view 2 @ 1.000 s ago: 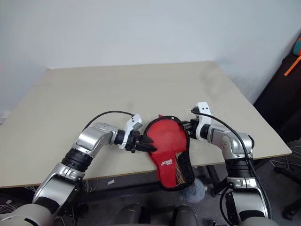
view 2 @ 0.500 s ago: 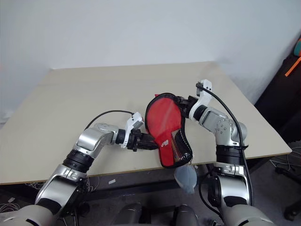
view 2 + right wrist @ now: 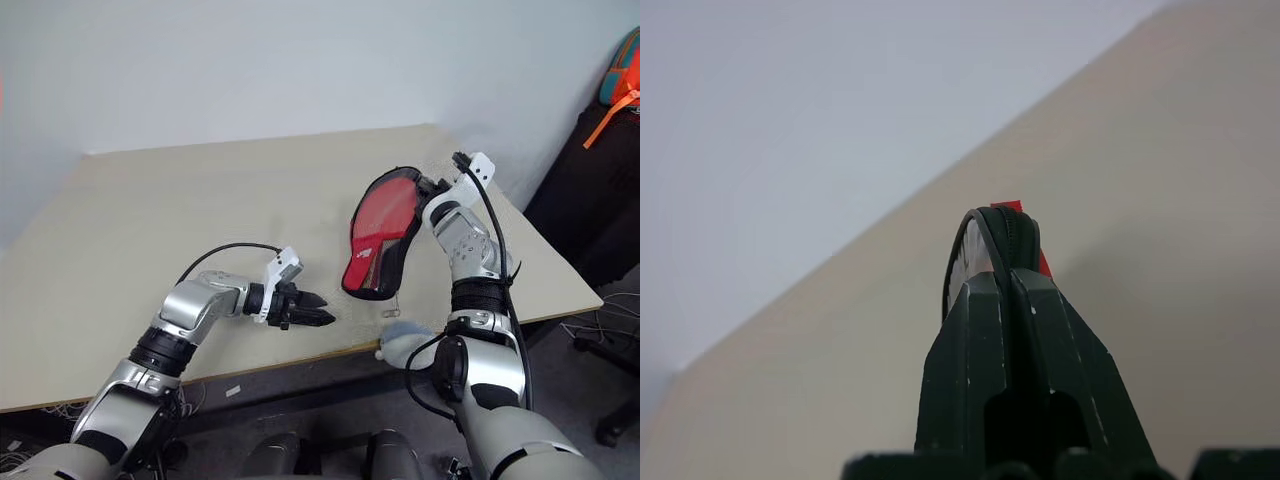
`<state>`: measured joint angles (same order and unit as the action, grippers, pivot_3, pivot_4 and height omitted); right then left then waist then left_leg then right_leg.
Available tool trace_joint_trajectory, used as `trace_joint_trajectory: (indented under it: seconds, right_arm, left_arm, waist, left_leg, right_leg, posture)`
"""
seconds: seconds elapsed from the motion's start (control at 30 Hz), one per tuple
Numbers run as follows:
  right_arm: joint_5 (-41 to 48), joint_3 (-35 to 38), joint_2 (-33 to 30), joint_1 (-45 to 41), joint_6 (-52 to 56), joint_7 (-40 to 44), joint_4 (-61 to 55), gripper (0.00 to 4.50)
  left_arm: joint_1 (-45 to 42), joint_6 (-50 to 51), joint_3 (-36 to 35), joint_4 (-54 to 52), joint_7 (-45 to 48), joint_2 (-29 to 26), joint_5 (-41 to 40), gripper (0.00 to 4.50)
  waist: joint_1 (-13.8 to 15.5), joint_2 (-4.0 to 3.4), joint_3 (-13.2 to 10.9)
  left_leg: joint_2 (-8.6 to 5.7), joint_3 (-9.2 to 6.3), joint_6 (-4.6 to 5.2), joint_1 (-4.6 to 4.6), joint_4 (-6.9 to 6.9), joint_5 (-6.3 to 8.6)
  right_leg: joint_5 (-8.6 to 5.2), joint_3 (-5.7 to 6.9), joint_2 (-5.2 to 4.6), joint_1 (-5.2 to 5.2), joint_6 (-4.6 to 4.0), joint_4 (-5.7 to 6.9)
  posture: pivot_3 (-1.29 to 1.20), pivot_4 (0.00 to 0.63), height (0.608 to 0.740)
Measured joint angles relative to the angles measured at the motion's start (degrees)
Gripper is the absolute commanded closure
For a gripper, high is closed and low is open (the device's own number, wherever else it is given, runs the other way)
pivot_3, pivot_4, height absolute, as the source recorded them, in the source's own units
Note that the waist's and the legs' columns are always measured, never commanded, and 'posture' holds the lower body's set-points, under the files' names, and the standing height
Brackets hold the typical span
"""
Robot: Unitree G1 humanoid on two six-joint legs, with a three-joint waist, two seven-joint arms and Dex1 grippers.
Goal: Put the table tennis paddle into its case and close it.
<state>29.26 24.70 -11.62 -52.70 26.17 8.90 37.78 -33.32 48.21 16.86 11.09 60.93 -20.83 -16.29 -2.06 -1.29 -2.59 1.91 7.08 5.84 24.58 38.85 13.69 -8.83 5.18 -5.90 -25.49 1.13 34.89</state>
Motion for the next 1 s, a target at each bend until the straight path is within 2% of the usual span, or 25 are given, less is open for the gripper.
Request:
trace_joint_trajectory:
  seconds: [0.13,0.43,0.67,0.8,1.0]
  right_arm:
    - [-0.6,-0.1,-0.1,-2.9,-1.5,-0.1,5.6,4.47]
    - [-5.2,-0.3,-0.7,-3.4,-5.5,-5.1,20.2,4.47]
    - [-8.5,-3.6,-1.1,-3.2,0.6,-1.3,23.1,4.47]
    - [-9.4,-5.3,-1.8,-2.1,2.9,1.3,20.9,3.43]
    - [-9.7,-7.5,-1.5,2.1,6.0,3.4,13.4,1.25]
  left_arm:
    - [0.5,0.2,0.0,-0.1,-1.0,-0.2,-0.4,1.73]
    - [1.3,0.6,-0.3,-2.0,-1.8,-0.8,-1.2,1.73]
    - [1.4,0.7,-0.3,-2.6,-2.5,-1.0,-2.4,1.73]
    - [1.4,0.7,-0.2,-2.5,-2.4,-1.2,-2.5,1.73]
    - [0.8,0.2,-0.2,-0.9,-1.9,-2.1,-2.5,1.73]
  waist:
    - [-0.7,0.00,0.0]
    - [-1.1,0.01,0.0]
    - [-1.2,0.01,0.0]
    - [-1.1,0.01,0.0]
    - [-0.9,0.01,0.0]
  left_leg:
    - [0.02,0.03,-0.02,-0.02,-0.04,-0.02]
    - [0.01,0.24,-0.26,-0.11,-0.11,-0.16]
    - [0.06,0.30,-0.11,-0.12,-0.14,-0.27]
    - [0.06,0.30,-0.16,-0.12,-0.13,-0.22]
    - [0.05,0.29,-0.29,-0.11,-0.12,-0.18]
  right_leg:
    - [0.01,-0.03,0.03,-0.01,0.00,-0.01]
    - [0.01,-0.32,0.10,-0.07,0.01,-0.02]
    - [0.01,-0.40,0.13,-0.10,0.01,-0.01]
    - [0.01,-0.40,0.12,-0.10,0.01,-0.01]
    - [0.01,-0.39,0.11,-0.10,0.01,0.01]
  posture:
    - [0.00,0.000,0.740]
    - [0.00,0.000,0.740]
    - [0.00,0.000,0.740]
    - [0.00,0.000,0.740]
    - [0.00,0.000,0.740]
